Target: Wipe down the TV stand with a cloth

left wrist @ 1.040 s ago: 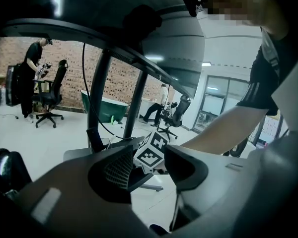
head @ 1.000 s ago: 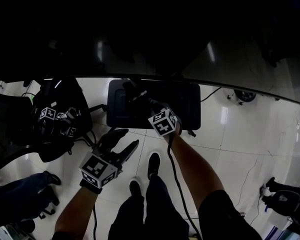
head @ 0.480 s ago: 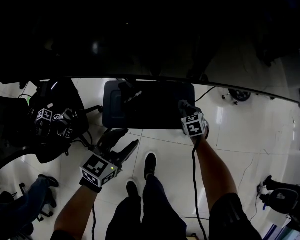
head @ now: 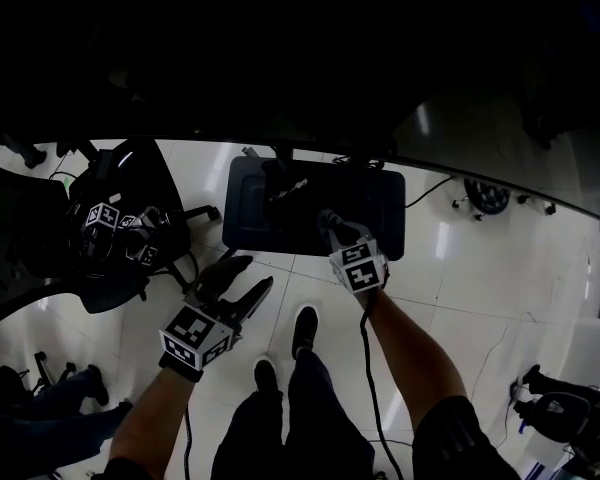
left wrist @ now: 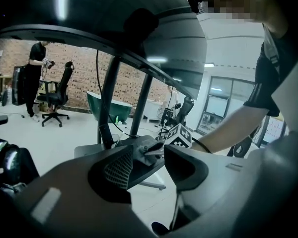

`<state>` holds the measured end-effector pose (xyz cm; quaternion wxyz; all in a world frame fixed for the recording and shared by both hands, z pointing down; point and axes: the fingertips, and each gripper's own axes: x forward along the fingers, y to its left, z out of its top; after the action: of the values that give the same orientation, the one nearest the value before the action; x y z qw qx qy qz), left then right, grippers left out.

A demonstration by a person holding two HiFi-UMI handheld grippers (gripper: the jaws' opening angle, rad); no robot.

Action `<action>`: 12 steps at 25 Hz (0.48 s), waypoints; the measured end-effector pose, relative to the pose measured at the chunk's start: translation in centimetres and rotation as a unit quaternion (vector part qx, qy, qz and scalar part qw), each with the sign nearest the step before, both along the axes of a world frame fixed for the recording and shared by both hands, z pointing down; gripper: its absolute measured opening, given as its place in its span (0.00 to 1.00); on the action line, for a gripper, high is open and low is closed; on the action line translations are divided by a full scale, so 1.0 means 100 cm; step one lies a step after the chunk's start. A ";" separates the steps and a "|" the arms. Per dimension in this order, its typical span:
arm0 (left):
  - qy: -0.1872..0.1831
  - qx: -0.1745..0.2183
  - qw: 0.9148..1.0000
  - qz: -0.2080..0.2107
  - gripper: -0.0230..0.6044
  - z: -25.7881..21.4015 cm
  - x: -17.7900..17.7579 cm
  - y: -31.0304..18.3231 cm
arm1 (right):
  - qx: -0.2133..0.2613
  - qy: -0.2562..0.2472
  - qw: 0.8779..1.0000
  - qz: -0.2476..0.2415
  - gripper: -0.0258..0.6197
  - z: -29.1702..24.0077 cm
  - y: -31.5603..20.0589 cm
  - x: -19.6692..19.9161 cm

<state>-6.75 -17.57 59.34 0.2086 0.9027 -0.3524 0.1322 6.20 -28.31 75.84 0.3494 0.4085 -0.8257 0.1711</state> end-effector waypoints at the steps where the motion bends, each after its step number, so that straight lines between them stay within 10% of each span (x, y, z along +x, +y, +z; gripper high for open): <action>1: -0.002 -0.001 1.000 -0.005 0.38 0.000 -0.005 0.000 | -0.004 -0.013 1.000 -0.014 0.08 0.000 0.006 -0.026; 12: -0.006 -0.014 0.999 -0.052 0.39 0.013 -0.053 0.012 | -0.033 -0.027 0.993 -0.113 0.08 0.028 0.026 -0.206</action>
<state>-12.07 -16.39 60.60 0.2261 0.8791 -0.3984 0.1318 -14.41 -25.66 78.68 0.3575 0.2964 -0.8695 0.1685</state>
